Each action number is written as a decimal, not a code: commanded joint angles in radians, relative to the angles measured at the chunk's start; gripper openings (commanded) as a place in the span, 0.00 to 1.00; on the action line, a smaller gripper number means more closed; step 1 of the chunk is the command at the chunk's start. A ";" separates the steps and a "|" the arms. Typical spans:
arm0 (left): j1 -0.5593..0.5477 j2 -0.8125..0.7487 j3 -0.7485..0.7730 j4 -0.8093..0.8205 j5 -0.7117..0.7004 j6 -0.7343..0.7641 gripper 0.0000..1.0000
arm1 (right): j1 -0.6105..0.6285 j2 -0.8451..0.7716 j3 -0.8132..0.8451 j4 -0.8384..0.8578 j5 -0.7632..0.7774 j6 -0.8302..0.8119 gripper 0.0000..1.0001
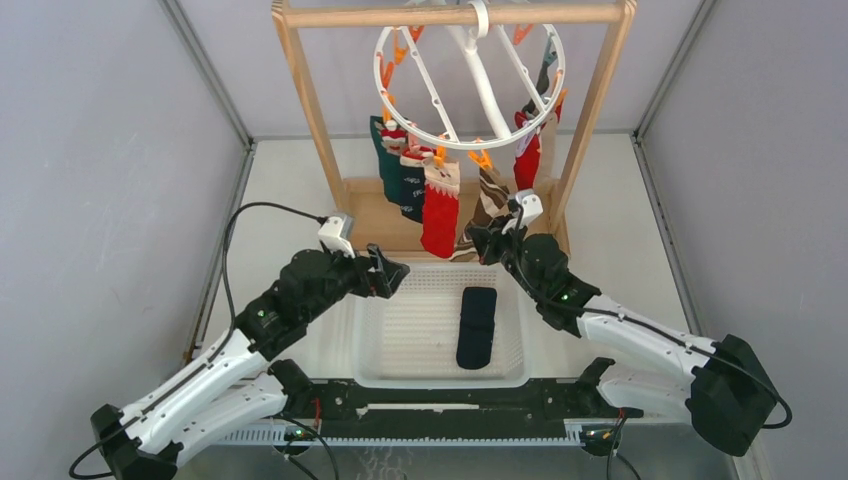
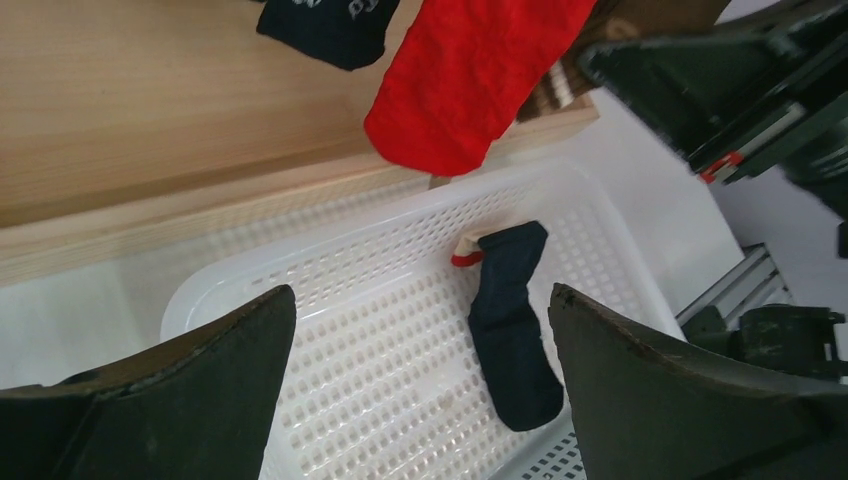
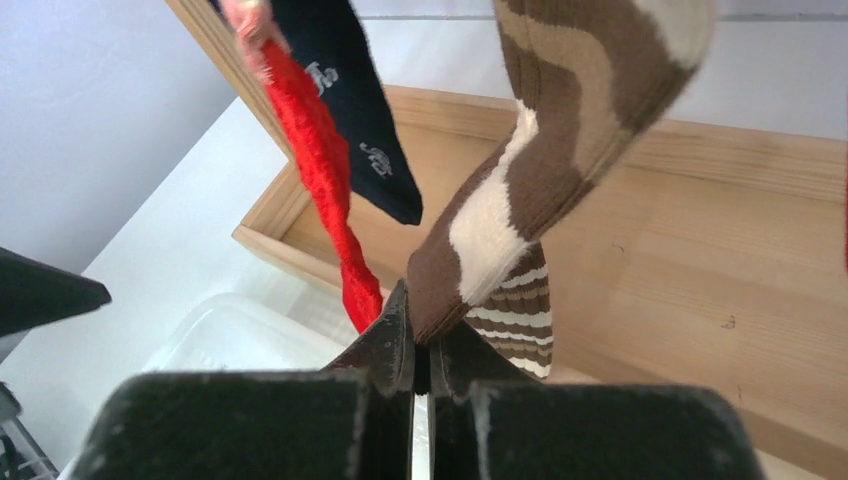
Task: Remove the socks clipped to the hanger
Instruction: Remove the sock from the hanger.
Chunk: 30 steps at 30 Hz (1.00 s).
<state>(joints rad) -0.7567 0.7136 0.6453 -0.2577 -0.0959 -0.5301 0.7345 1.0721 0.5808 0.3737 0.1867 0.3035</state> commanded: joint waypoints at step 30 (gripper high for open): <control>-0.036 0.086 0.344 0.163 0.076 -0.128 1.00 | 0.254 -0.091 0.041 -0.050 0.351 -0.145 0.00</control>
<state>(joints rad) -0.7780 0.7658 0.9070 -0.1879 -0.0540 -0.6250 0.9707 0.9890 0.5808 0.2947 0.5018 0.1833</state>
